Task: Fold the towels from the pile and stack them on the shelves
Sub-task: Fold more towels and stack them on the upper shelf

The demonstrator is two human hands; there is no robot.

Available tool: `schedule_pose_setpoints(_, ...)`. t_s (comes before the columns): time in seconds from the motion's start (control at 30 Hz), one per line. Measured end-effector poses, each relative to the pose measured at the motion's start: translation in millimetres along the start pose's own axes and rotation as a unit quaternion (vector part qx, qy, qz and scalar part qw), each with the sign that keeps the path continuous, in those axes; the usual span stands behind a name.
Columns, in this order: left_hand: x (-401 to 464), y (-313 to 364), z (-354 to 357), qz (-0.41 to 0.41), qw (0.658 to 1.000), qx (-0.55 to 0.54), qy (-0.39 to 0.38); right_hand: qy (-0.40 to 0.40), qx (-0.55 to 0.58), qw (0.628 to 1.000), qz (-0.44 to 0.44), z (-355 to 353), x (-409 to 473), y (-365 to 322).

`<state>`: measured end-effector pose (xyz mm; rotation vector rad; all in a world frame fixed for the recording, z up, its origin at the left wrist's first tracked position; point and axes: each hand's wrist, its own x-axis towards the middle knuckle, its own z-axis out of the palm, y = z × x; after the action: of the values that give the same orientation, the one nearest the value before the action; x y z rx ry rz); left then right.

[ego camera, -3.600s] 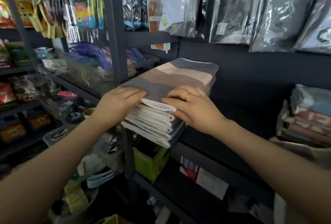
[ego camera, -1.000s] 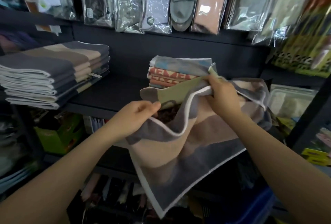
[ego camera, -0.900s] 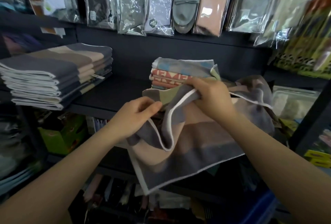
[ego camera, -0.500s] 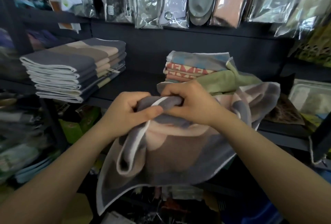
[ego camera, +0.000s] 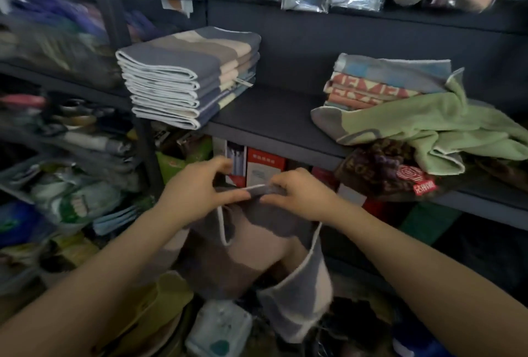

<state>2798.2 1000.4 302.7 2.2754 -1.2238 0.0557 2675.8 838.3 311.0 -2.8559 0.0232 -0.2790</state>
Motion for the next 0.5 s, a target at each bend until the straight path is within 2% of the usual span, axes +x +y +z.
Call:
schedule_pose_setpoints(0.1, 0, 2, 8, 0.099, 0.993, -0.033, -0.056, 0.097, 0.071, 0.993, -0.002, 22, 3, -9)
schedule_pose_setpoints(0.2, 0, 1, 18, 0.114, 0.991, 0.002, -0.072, 0.185, 0.169, 0.968, 0.030, 30, 4, -10)
schedule_pose_setpoints(0.27, -3, 0, 20, 0.115, 0.990, -0.069, -0.054, 0.187, 0.238, 0.952, 0.055, 30, 3, -9)
schedule_pose_setpoints(0.33, -9, 3, 20, 0.108, 0.976, -0.187, -0.019, 0.177, 0.284, 0.941, 0.057, 29, -1, -7)
schedule_pose_setpoints(0.4, -12, 10, 17, 0.097, 0.960, -0.261, 0.031, 0.185, 0.298, 0.935, 0.047, 32, -5, -2)
schedule_pose_setpoints(0.5, -10, 16, 13, 0.060, 0.943, -0.309, 0.103, 0.191, 0.279, 0.939, 0.065, 46, -12, 5)
